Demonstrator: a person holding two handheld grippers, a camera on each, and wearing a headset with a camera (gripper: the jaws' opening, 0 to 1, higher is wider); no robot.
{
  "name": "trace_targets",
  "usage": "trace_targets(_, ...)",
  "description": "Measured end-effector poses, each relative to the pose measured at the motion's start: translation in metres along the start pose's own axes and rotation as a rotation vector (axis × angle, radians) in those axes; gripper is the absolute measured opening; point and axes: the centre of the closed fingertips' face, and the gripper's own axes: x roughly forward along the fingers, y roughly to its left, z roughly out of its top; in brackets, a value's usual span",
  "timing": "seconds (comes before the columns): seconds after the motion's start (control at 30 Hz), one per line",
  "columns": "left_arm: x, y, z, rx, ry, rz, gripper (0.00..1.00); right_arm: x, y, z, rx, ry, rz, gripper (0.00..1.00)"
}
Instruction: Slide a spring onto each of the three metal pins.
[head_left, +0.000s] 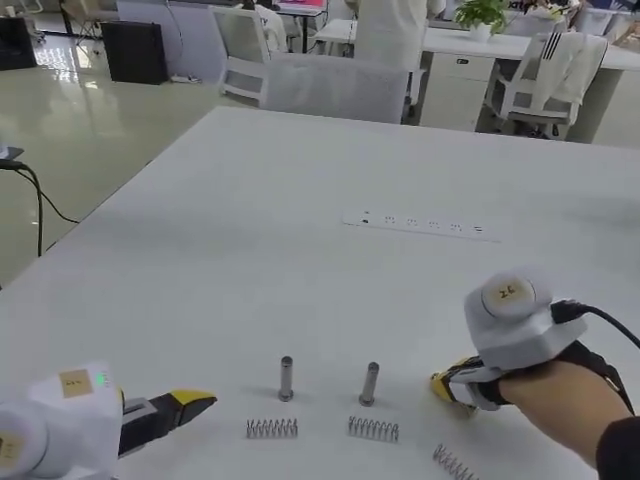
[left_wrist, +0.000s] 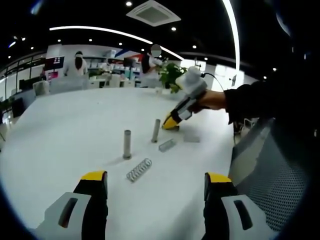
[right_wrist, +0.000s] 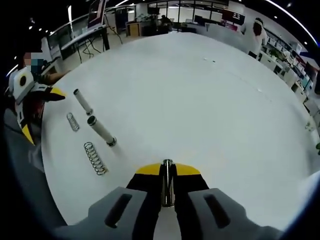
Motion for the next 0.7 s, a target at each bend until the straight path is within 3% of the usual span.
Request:
trace_targets(0.5, 0.001, -0.001, -0.001, 0.008, 0.008, -0.004, 0.76, -0.035, 0.007, 0.010, 0.032, -0.094, 0.022, 0.05)
trace_targets(0.7, 0.001, -0.002, -0.001, 0.012, 0.012, -0.007, 0.76, -0.037, 0.010, 0.011, 0.028, -0.112, 0.030, 0.05)
